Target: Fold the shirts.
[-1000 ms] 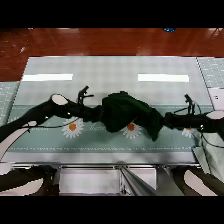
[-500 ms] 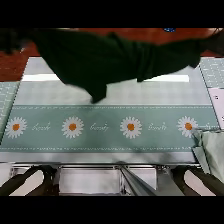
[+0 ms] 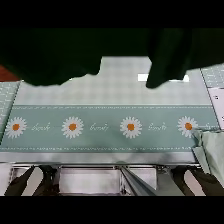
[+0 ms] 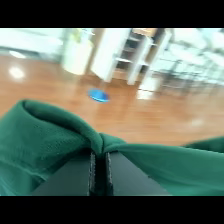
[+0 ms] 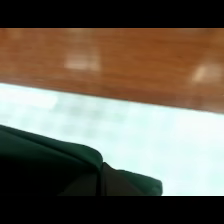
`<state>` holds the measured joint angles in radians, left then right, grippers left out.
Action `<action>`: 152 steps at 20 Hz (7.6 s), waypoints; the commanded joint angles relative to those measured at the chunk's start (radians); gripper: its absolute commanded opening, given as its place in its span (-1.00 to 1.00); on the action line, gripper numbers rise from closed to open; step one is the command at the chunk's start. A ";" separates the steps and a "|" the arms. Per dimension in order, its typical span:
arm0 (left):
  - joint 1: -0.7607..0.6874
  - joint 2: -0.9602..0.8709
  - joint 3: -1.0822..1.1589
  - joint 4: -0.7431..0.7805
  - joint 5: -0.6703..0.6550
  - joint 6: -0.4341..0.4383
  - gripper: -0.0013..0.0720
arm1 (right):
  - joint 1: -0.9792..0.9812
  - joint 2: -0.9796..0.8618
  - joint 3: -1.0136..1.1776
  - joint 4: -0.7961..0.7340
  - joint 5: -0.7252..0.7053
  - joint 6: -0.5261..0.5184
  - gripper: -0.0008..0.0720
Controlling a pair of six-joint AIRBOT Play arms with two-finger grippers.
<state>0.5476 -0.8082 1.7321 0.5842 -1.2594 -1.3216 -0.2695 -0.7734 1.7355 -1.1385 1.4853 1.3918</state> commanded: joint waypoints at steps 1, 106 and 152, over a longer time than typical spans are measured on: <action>-0.133 0.098 0.015 0.420 -0.005 -0.076 -0.90 | -0.001 0.138 -0.084 -0.240 0.095 0.083 -0.92; -0.101 0.209 -0.061 0.416 0.109 -0.072 -0.90 | -0.025 -0.005 0.280 -0.065 -0.197 0.072 -0.92; -0.235 -0.764 -0.740 0.022 0.026 0.158 0.42 | -0.382 -0.393 -0.961 0.166 -0.312 -0.074 0.14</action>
<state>0.3534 -1.5326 1.0279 0.6876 -1.2743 -1.2320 -0.6430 -1.2179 0.8829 -0.9771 1.1618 1.3346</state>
